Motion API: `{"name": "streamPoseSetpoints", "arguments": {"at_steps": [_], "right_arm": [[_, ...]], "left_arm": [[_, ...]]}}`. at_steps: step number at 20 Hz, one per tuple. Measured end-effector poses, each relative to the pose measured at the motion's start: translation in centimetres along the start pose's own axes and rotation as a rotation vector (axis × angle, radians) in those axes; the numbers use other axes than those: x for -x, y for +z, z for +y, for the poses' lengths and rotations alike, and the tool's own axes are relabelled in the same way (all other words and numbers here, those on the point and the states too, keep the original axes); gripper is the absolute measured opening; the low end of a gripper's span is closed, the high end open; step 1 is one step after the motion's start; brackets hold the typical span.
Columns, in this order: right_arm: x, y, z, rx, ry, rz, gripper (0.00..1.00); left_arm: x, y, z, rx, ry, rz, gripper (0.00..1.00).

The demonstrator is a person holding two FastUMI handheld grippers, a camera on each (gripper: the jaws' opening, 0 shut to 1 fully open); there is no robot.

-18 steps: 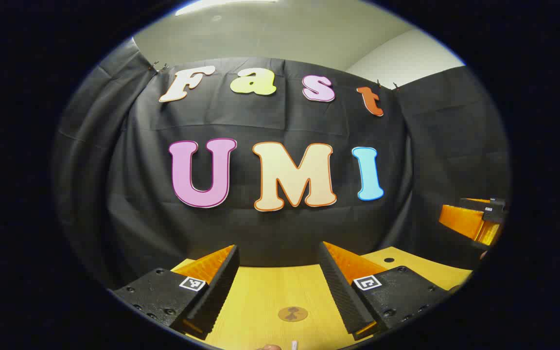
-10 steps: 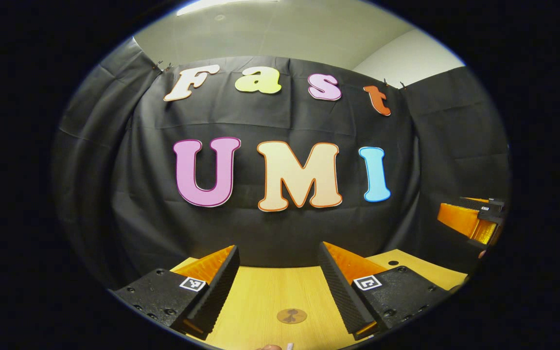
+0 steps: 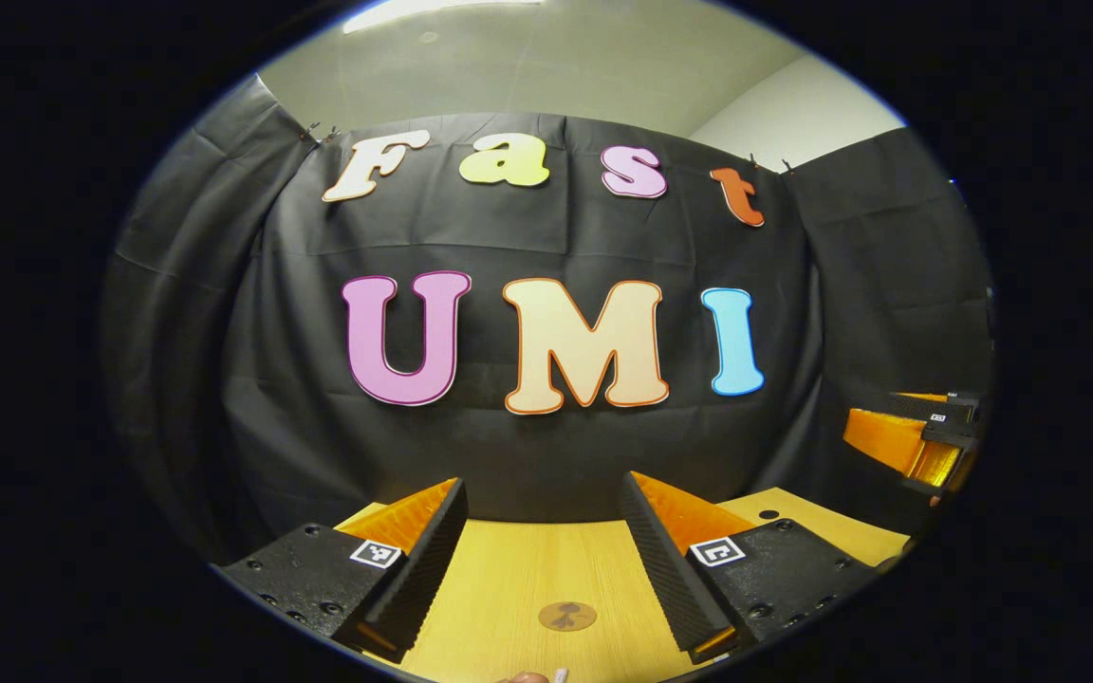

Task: Put the toothbrush and toothpaste on the desktop into the cup, then pick up the cup and place it on the coaster on the desktop.

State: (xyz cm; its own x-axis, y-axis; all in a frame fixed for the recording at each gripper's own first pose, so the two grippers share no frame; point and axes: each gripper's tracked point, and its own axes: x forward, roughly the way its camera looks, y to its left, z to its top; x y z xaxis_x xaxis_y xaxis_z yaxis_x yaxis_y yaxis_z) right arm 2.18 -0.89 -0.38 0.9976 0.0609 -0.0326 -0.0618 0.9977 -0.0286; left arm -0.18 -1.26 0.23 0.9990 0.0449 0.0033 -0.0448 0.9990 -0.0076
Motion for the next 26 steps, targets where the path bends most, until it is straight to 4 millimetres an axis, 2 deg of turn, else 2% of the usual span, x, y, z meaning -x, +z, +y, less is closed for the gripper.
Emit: {"name": "streamPoseSetpoints", "arguments": {"at_steps": [2, 7, 12, 18, 21, 26], "right_arm": [[0.1, -1.2, 0.6, 0.011, 0.020, 0.035, 0.98], [0.8, -5.9, 1.6, 0.029, 0.064, 0.181, 1.00], [2.3, -13.8, 2.0, 0.020, 0.095, 0.405, 1.00], [5.1, -22.4, 1.8, 0.048, 0.117, 0.630, 0.99], [5.9, -25.7, 2.5, 0.065, 0.133, 0.728, 0.99], [8.5, -31.1, 2.5, 0.106, 0.148, 0.893, 1.00]], "left_arm": [[0.1, 0.2, 0.3, -0.003, 0.005, -0.007, 0.94], [1.0, 0.4, 1.5, -0.025, 0.031, -0.023, 0.94], [1.9, -0.4, 2.6, -0.025, 0.058, -0.006, 0.94], [2.5, -1.4, 4.2, -0.035, 0.098, 0.020, 0.94], [2.8, -2.1, 5.1, -0.036, 0.118, 0.039, 0.94], [3.1, -3.1, 6.0, -0.049, 0.139, 0.065, 0.94]]}}
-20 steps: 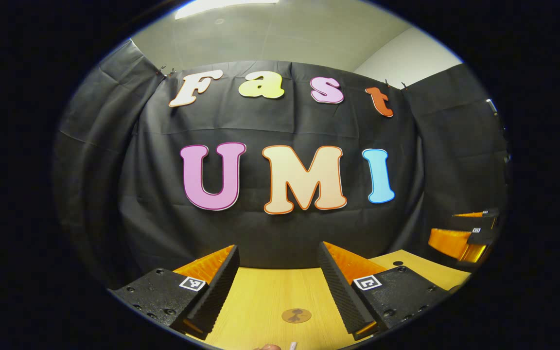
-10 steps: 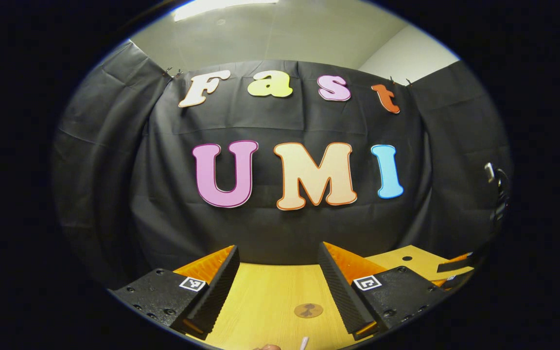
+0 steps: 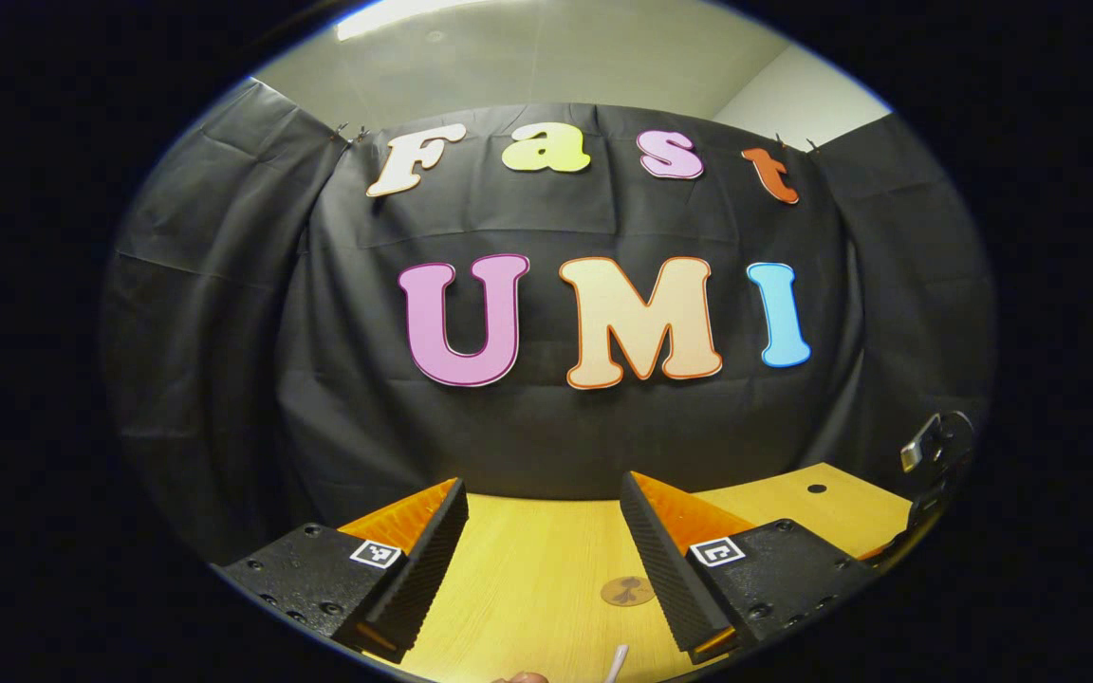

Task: Put the toothbrush and toothpaste on the desktop into the cup, then pick up the cup and place it on the coaster on the desktop.

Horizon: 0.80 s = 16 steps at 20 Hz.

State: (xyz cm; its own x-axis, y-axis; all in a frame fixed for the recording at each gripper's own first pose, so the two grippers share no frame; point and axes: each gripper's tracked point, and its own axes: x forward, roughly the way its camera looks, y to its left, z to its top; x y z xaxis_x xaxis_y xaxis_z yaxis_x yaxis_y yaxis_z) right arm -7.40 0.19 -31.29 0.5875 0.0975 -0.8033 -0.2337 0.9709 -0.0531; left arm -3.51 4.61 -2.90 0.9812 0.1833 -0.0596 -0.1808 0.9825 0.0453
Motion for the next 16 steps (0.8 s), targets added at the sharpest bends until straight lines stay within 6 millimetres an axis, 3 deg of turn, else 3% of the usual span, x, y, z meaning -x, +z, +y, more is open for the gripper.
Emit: {"name": "streamPoseSetpoints", "arguments": {"at_steps": [6, 12, 14, 15, 16], "right_arm": [[-2.5, -5.3, 0.1, 0.008, -0.003, 0.183, 1.00], [-3.7, -7.7, 0.8, 0.022, 0.016, 0.285, 0.96], [-3.7, -7.5, 1.1, 0.040, 0.032, 0.280, 0.88], [-3.9, -7.5, 1.3, 0.043, 0.034, 0.279, 0.67], [-4.0, -7.7, 1.3, 0.043, 0.040, 0.279, 0.59]], "left_arm": [[-0.1, -1.2, 0.3, -0.013, 0.003, 0.035, 0.94], [-0.1, -2.7, -0.1, -0.029, -0.008, 0.079, 0.94], [-0.3, -3.2, -0.3, -0.034, -0.011, 0.091, 0.95], [-0.3, -3.3, -0.4, -0.037, -0.014, 0.096, 0.97], [-0.3, -3.6, -0.6, -0.040, -0.016, 0.102, 0.96]]}}
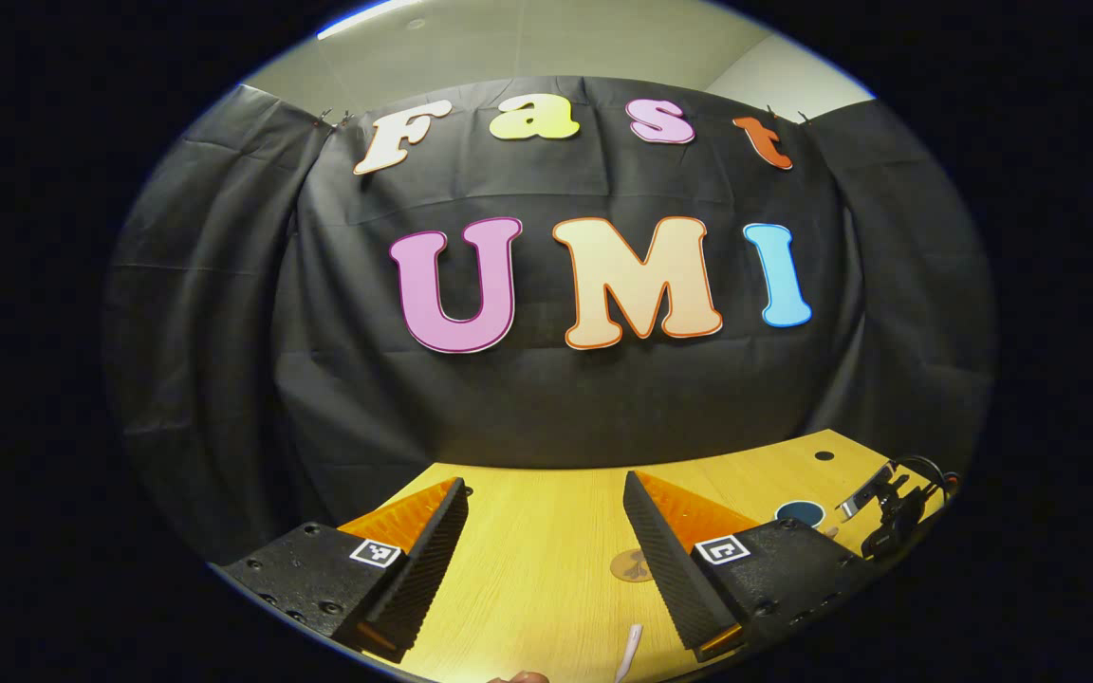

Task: Put the toothbrush and toothpaste on the desktop into the cup, then pick up the cup and place it on the coaster on the desktop.

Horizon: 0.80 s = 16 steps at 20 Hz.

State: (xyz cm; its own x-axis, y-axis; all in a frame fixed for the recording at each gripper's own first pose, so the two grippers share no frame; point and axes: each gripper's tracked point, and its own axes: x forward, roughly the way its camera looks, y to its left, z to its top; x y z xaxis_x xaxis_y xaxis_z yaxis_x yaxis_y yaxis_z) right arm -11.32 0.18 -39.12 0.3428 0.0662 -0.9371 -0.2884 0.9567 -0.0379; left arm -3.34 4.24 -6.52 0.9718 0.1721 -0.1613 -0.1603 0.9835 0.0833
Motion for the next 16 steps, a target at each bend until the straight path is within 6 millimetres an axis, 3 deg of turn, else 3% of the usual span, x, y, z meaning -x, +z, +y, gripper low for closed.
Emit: {"name": "streamPoseSetpoints", "arguments": {"at_steps": [3, 5, 12, 16], "right_arm": [[0.1, 0.1, 0.0, -0.022, 0.020, 0.018, 0.20], [0.0, 0.0, 0.0, -0.010, 0.035, 0.037, 0.14], [0.0, 0.0, 0.0, -0.034, 0.043, 0.004, 0.14], [0.1, 0.1, 0.0, -0.055, 0.047, -0.002, 0.14]], "left_arm": [[-0.1, -1.1, -0.6, -0.005, -0.016, 0.027, 0.96], [-0.1, -2.5, -0.9, -0.001, -0.030, 0.073, 0.96], [0.0, -10.9, -3.9, 0.055, -0.125, 0.340, 0.96], [0.3, -15.3, -5.4, 0.003, -0.183, 0.495, 0.97]]}}
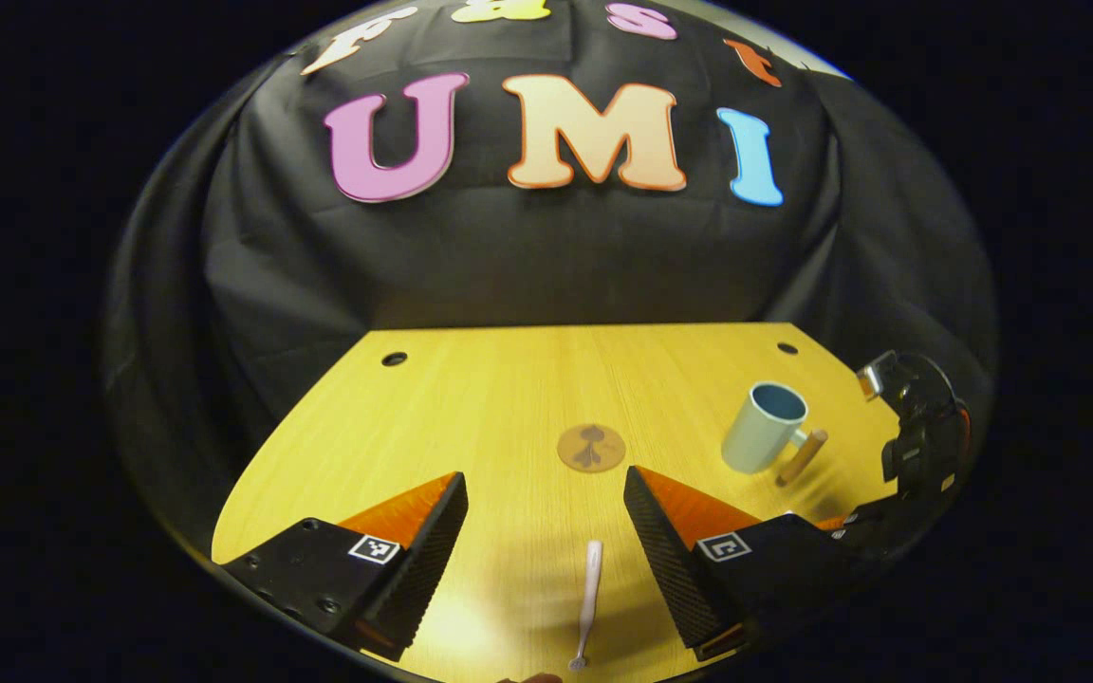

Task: Put the toothbrush and toothpaste on the desktop into the cup, then pick up the cup and place it on the coaster on the desktop.

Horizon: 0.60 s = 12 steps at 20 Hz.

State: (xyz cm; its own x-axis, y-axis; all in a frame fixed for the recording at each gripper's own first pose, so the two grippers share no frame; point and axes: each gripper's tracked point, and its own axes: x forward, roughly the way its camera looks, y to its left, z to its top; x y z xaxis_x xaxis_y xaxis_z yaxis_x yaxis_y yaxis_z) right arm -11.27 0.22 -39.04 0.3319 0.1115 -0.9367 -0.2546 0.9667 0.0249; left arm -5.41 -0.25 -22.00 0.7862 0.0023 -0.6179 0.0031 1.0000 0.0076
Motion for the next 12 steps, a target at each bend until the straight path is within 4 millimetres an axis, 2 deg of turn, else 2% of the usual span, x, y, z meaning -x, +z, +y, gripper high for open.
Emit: {"name": "streamPoseSetpoints", "arguments": {"at_steps": [3, 4, 5, 8, 11, 12], "right_arm": [[0.1, 0.1, 0.0, -0.023, 0.009, -0.002, 0.14], [0.0, 0.0, 0.1, -0.030, 0.014, -0.002, 0.11], [0.0, 0.1, 0.1, -0.035, 0.019, -0.002, 0.14], [0.1, 0.0, -0.1, -0.039, 0.026, -0.002, 0.14], [0.1, 0.1, 0.0, -0.033, 0.029, -0.004, 0.14], [0.1, 0.1, 0.0, -0.033, 0.031, -0.005, 0.11]], "left_arm": [[-1.3, -3.6, -0.8, -0.037, -0.021, 0.131, 0.97], [-1.6, -4.9, -1.2, -0.032, -0.031, 0.183, 0.98], [-1.9, -5.8, -1.4, -0.021, -0.036, 0.220, 0.98], [-2.3, -9.2, -1.1, 0.007, -0.044, 0.378, 0.98], [-3.0, -11.2, -1.0, -0.011, -0.038, 0.467, 0.98], [-3.0, -11.6, -0.9, -0.023, -0.038, 0.489, 0.98]]}}
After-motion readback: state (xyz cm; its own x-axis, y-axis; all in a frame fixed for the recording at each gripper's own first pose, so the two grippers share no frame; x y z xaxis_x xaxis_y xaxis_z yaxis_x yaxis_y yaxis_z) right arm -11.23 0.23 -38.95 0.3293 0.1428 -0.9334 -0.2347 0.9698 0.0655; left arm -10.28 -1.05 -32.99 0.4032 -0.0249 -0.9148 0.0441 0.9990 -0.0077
